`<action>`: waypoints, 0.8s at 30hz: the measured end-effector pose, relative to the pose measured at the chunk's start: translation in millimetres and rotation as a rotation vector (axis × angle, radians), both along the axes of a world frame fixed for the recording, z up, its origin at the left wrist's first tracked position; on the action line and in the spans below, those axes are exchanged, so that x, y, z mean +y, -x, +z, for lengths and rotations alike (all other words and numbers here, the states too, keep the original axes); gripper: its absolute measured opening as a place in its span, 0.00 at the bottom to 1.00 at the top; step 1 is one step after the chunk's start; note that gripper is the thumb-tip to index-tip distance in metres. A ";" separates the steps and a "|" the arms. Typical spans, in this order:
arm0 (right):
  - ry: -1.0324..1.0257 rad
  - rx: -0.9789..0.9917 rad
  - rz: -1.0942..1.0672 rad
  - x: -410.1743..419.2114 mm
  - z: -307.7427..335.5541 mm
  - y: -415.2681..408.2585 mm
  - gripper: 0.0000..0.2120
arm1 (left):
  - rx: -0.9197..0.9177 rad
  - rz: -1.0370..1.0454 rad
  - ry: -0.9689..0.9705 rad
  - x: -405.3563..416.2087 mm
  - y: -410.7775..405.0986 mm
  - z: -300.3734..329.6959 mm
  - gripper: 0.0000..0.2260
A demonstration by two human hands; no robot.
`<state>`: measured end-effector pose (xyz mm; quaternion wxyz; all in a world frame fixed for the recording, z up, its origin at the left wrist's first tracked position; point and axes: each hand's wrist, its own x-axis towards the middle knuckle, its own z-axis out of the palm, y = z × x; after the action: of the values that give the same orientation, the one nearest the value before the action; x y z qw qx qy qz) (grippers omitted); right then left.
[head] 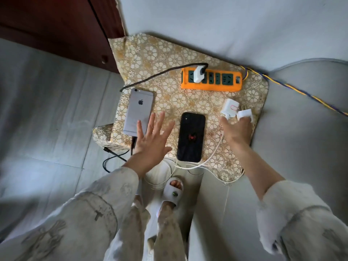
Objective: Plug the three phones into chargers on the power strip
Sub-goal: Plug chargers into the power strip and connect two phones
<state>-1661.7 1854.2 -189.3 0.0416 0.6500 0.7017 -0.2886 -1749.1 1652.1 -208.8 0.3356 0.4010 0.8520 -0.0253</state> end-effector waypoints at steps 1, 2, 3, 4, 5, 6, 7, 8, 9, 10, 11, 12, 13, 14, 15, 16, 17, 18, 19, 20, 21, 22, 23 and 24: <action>0.023 -0.007 -0.013 7.8 -4.4 0.5 0.31 | -0.004 0.019 0.016 6.6 1.0 -4.0 0.39; 0.041 -0.005 -0.009 13.3 -9.4 2.0 0.33 | -0.014 0.056 0.029 12.1 2.6 -7.6 0.41; 0.049 0.010 0.003 16.4 -14.5 4.4 0.33 | -0.025 0.102 0.041 15.7 4.5 -10.1 0.43; 0.049 0.033 0.017 17.3 -19.1 7.7 0.33 | -0.032 0.142 0.056 18.1 5.9 -12.0 0.44; 0.044 0.062 0.024 17.5 -24.0 11.0 0.33 | -0.034 0.166 0.075 19.5 6.7 -13.2 0.45; 0.041 0.085 0.016 17.4 -28.1 14.2 0.33 | -0.035 0.178 0.094 20.9 6.4 -13.2 0.46; 0.045 0.103 -0.007 17.3 -30.9 17.1 0.32 | -0.038 0.185 0.108 22.4 5.4 -12.9 0.47; 0.049 0.122 -0.036 18.0 -32.4 19.9 0.30 | -0.042 0.193 0.117 24.4 4.5 -11.9 0.47; 0.053 0.145 -0.061 19.5 -34.1 21.1 0.28 | -0.044 0.199 0.127 26.2 3.1 -11.0 0.47; 0.054 0.179 -0.069 21.4 -34.3 21.8 0.26 | -0.045 0.206 0.139 28.0 2.1 -10.0 0.47; 0.050 0.220 -0.059 24.6 -34.1 21.6 0.24 | -0.045 0.211 0.153 29.7 1.4 -9.3 0.47; 0.038 0.256 -0.033 28.9 -32.1 20.8 0.22 | -0.045 0.215 0.168 30.8 0.9 -8.4 0.47; 0.025 0.278 0.004 34.0 -27.5 20.2 0.21 | -0.045 0.217 0.178 31.7 0.8 -8.1 0.47; 0.009 0.278 0.052 40.8 -22.2 19.4 0.20 | -0.046 0.221 0.183 32.2 0.8 -7.4 0.47; -0.012 0.255 0.116 49.0 -16.4 18.2 0.20 | -0.049 0.225 0.185 32.5 0.9 -6.8 0.47; -0.030 0.217 0.193 57.4 -10.0 16.9 0.20 | -0.053 0.230 0.186 32.7 1.1 -5.9 0.47; -0.051 0.181 0.266 65.1 -4.0 14.8 0.19 | -0.057 0.233 0.186 33.1 1.0 -5.3 0.47; -0.076 0.158 0.323 71.3 2.3 12.4 0.19 | -0.059 0.232 0.186 33.4 1.1 -4.5 0.47; -0.105 0.148 0.359 74.7 9.0 10.4 0.19 | -0.062 0.229 0.187 33.5 0.8 -3.7 0.47; -0.138 0.149 0.383 76.4 15.5 9.7 0.19 | -0.065 0.228 0.188 33.4 0.7 -2.9 0.47; -0.169 0.164 0.407 77.5 20.7 10.9 0.19 | -0.067 0.228 0.191 33.0 0.7 -3.0 0.47; -0.189 0.181 0.448 78.7 25.0 13.5 0.19 | -0.065 0.227 0.194 33.0 0.6 -2.7 0.47; -0.194 0.194 0.513 80.2 28.6 17.6 0.19 | -0.062 0.225 0.196 33.0 0.4 -2.7 0.47; -0.202 0.195 0.600 82.6 30.4 23.2 0.19 | -0.059 0.225 0.196 33.1 0.4 -2.7 0.47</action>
<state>-1685.0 1936.8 -159.0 -0.0070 0.3845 0.8877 -0.2532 -1749.5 1685.2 -211.5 0.3987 0.2690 0.8748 -0.0587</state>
